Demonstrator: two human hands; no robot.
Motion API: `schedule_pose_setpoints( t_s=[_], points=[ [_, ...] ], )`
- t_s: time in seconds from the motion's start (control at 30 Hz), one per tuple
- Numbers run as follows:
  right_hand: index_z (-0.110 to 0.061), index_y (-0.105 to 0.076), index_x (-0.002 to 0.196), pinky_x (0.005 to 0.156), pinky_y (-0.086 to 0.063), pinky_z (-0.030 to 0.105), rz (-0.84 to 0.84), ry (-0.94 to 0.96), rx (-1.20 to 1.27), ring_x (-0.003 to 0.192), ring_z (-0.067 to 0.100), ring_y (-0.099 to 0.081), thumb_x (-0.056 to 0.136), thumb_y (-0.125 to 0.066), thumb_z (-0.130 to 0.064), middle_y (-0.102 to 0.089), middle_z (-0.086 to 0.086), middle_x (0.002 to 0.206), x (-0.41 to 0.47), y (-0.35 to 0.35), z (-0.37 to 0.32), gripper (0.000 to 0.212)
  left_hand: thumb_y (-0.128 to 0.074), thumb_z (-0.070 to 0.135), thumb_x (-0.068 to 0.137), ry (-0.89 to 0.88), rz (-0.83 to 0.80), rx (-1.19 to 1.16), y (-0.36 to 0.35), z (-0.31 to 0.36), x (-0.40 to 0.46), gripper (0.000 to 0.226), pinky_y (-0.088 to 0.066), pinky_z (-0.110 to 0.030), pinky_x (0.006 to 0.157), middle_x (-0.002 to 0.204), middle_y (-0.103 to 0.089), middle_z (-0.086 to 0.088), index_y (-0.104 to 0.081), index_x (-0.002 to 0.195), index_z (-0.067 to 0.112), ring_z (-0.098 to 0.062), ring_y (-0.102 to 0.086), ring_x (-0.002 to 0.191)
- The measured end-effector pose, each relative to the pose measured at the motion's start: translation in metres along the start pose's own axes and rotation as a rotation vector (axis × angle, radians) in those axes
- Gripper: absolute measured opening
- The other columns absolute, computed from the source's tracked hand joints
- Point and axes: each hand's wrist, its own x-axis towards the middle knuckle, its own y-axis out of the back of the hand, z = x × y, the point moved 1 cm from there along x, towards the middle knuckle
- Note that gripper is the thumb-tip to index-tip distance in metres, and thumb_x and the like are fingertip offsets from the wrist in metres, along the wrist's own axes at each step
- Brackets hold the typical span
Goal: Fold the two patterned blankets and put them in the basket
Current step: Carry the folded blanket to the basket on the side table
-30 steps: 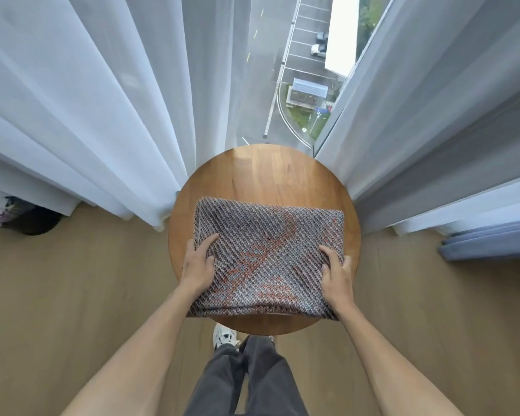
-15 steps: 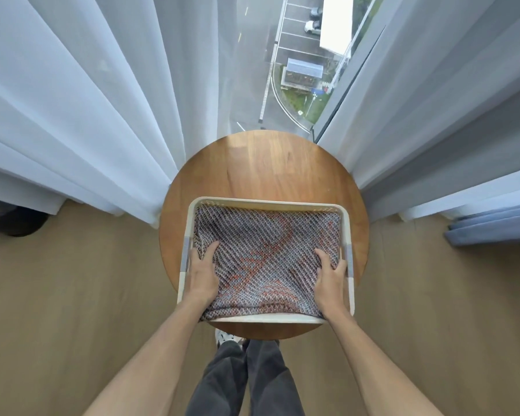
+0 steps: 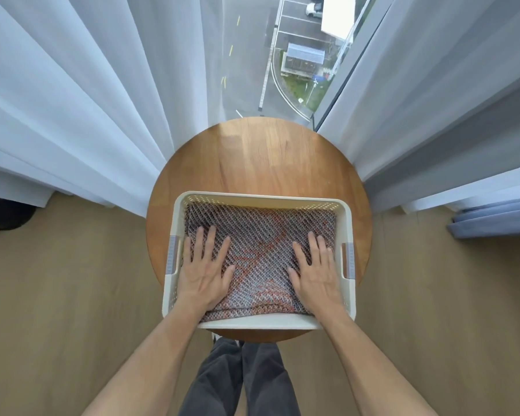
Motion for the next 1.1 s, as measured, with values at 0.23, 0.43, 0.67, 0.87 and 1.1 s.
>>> schedule_pose_setpoints(
  t_s=[0.23, 0.43, 0.67, 0.87, 1.1],
  points=[
    [-0.015, -0.022, 0.149, 0.114, -0.014, 0.049, -0.082, 0.027, -0.066, 0.143, 0.036, -0.017, 0.094, -0.023, -0.058, -0.016, 0.021, 0.155, 0.016, -0.054, 0.016, 0.07, -0.021, 0.056, 0.092, -0.016, 0.044, 0.041, -0.049, -0.009, 0.017, 0.07, -0.011, -0.056, 0.117, 0.156, -0.018, -0.023, -0.026, 0.149, 0.017, -0.04, -0.012, 0.145],
    [-0.011, -0.037, 0.143, 0.114, -0.019, 0.052, 0.06, 0.004, 0.024, 0.141, 0.037, -0.022, 0.092, -0.041, -0.042, -0.021, 0.023, 0.153, 0.018, -0.038, 0.005, 0.061, -0.031, 0.044, 0.089, -0.025, 0.107, 0.019, -0.027, 0.006, 0.017, 0.066, -0.011, -0.059, 0.115, 0.154, -0.023, -0.025, -0.039, 0.145, 0.012, -0.042, -0.017, 0.143],
    [-0.011, -0.032, 0.145, 0.116, -0.014, 0.046, 0.065, -0.021, 0.042, 0.142, 0.032, -0.02, 0.093, -0.036, -0.048, -0.025, 0.02, 0.153, 0.069, -0.038, 0.011, 0.064, -0.027, 0.058, 0.09, -0.043, 0.075, -0.019, -0.031, 0.015, 0.068, 0.071, -0.011, -0.061, 0.113, 0.157, -0.017, -0.018, -0.03, 0.149, 0.018, -0.035, -0.016, 0.145],
    [-0.012, -0.023, 0.149, 0.116, -0.012, 0.048, 0.032, -0.033, 0.054, 0.145, 0.03, -0.009, 0.093, -0.035, -0.051, -0.014, 0.019, 0.156, 0.067, -0.047, 0.01, 0.069, -0.027, 0.061, 0.09, -0.044, 0.056, -0.034, -0.037, 0.013, 0.066, 0.074, -0.009, -0.062, 0.113, 0.158, -0.015, -0.019, -0.028, 0.15, 0.018, -0.036, -0.012, 0.146],
    [-0.028, -0.016, 0.151, 0.109, -0.015, 0.065, -0.096, 0.46, 0.014, 0.145, 0.036, -0.004, 0.081, -0.029, -0.078, -0.005, 0.016, 0.158, 0.022, -0.036, 0.004, 0.087, -0.026, 0.082, 0.082, -0.473, -0.036, 0.024, -0.026, 0.009, 0.017, 0.086, -0.019, -0.072, 0.102, 0.159, -0.012, -0.016, -0.025, 0.151, 0.031, -0.041, -0.013, 0.144]
  ],
)
